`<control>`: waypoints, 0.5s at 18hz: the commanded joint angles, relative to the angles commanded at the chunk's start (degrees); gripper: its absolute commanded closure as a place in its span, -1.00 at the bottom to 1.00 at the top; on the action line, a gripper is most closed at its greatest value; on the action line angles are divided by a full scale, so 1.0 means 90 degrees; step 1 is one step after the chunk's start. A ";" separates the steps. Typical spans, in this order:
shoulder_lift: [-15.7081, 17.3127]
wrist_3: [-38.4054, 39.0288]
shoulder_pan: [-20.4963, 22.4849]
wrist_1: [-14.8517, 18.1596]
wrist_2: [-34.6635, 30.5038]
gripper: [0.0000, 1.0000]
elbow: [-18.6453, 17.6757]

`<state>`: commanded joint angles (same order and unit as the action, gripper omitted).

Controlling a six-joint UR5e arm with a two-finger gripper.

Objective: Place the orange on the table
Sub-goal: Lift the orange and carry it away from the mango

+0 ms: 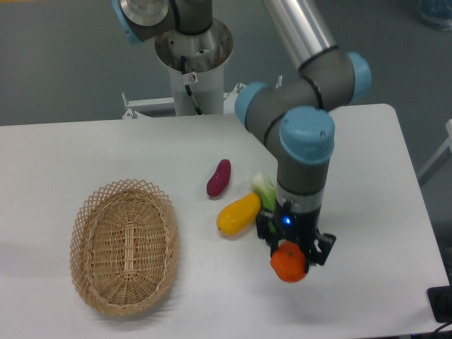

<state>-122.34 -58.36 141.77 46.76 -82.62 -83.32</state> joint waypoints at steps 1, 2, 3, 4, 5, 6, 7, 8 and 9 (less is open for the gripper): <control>-0.0030 0.0048 -0.0039 0.0000 -0.0010 -0.34 -0.0039; -0.0049 0.0107 -0.0049 0.0019 -0.0020 -0.34 -0.0039; -0.0069 0.0117 -0.0049 0.0049 -0.0010 -0.34 -0.0049; -0.0098 0.0127 -0.0059 0.0068 -0.0020 -0.34 -0.0059; -0.0147 0.0127 -0.0078 0.0068 -0.0029 -0.35 -0.0126; -0.0147 0.0117 -0.0088 0.0059 -0.0039 -0.35 -0.0214; -0.0147 0.0117 -0.0127 0.0059 -0.0058 -0.35 -0.0283; -0.0147 0.0117 -0.0137 0.0068 -0.0068 -0.35 -0.0312; -0.0157 0.0108 -0.0147 0.0059 -0.0068 -0.36 -0.0380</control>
<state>-123.75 -57.39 140.45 47.29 -83.23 -86.74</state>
